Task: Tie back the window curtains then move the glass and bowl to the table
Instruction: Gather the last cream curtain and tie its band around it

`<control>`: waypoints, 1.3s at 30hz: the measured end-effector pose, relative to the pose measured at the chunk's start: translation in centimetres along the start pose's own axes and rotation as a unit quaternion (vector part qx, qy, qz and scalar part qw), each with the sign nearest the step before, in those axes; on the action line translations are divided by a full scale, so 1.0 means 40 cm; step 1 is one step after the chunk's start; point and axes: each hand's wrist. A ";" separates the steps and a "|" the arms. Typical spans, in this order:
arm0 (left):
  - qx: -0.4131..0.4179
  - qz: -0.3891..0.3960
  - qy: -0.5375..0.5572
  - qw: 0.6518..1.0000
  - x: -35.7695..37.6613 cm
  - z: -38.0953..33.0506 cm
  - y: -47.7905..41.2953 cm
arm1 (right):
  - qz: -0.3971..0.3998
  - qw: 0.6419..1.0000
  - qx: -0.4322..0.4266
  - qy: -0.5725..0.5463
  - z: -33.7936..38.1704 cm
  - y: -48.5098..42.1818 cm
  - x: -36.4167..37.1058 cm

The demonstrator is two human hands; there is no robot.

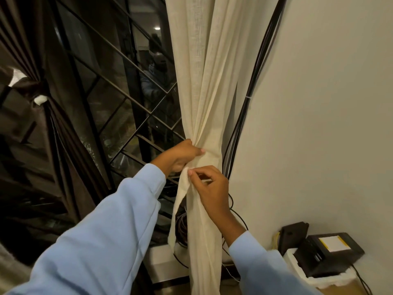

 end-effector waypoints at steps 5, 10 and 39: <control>-0.005 0.016 0.029 0.999 0.004 0.004 0.001 | -0.012 0.995 0.039 0.094 0.007 0.000 0.036; -0.008 0.001 0.027 1.000 0.007 0.000 0.004 | -0.081 0.993 0.030 0.081 0.005 -0.026 -0.021; 0.085 -0.081 -0.083 0.990 0.042 0.012 0.029 | 0.092 0.911 0.143 0.376 -0.100 -0.243 -0.177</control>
Point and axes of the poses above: each hand's wrist, its own y-axis away from the middle knuckle, its own x-axis out of the palm, z = x × y, and after that the axes turned 5 degrees about -y, right-handed
